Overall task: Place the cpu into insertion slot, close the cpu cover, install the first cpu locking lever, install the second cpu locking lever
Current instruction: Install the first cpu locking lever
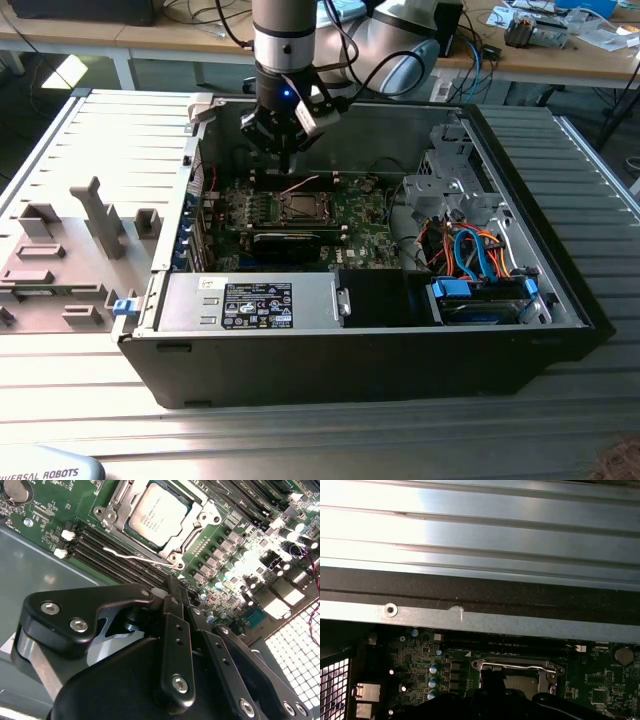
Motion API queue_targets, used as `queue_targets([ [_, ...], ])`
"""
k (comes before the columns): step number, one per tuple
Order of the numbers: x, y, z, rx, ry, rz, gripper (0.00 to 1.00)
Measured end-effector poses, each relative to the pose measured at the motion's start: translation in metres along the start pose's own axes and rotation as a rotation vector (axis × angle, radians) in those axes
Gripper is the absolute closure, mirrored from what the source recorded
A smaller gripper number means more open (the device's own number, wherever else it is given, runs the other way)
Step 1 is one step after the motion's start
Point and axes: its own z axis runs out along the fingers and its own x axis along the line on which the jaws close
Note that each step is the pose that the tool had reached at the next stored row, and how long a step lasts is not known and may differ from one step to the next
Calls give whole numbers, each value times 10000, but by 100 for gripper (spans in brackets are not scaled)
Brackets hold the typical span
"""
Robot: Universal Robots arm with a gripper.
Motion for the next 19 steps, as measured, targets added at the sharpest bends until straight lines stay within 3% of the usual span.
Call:
queue_targets([
  [7,0,0,14,39,-3,0,89],
  [19,-17,-2,32,295,17,0,89],
])
